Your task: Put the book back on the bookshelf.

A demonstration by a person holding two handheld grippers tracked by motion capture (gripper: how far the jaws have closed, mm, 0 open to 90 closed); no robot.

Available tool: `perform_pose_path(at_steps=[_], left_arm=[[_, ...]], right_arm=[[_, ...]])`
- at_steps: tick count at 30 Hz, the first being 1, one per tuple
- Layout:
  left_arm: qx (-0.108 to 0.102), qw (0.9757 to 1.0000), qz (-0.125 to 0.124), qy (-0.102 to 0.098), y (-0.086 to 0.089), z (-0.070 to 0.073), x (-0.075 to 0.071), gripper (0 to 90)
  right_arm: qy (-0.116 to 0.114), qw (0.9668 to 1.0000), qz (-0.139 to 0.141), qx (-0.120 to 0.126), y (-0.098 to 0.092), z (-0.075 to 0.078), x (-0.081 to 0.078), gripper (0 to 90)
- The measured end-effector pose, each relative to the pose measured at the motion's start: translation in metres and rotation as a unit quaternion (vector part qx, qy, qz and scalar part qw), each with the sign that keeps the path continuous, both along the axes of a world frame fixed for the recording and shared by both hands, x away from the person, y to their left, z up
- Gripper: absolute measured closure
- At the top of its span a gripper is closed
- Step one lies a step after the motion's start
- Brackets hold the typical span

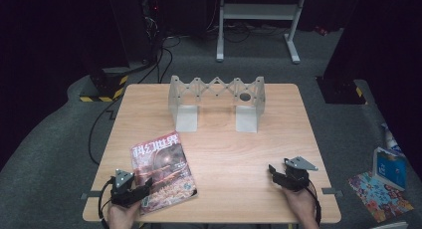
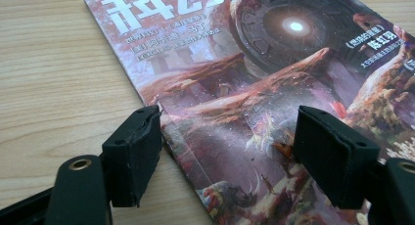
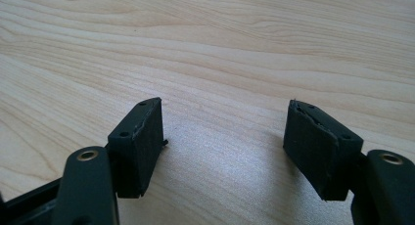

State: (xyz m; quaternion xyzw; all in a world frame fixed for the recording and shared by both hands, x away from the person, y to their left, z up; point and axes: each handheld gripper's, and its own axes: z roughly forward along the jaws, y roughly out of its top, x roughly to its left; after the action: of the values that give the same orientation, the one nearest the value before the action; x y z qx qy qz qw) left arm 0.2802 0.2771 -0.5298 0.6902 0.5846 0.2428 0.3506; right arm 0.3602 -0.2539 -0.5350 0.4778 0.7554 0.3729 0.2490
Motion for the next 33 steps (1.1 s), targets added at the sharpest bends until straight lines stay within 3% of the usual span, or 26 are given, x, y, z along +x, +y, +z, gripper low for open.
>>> perform_pose_path(at_steps=[33], left_arm=[[0.001,0.9987,-0.051,0.003,-0.044,0.001,0.015,26.3]], right_arm=[[0.001,1.0,0.0,0.0,0.0,0.0,0.0,31.1]])
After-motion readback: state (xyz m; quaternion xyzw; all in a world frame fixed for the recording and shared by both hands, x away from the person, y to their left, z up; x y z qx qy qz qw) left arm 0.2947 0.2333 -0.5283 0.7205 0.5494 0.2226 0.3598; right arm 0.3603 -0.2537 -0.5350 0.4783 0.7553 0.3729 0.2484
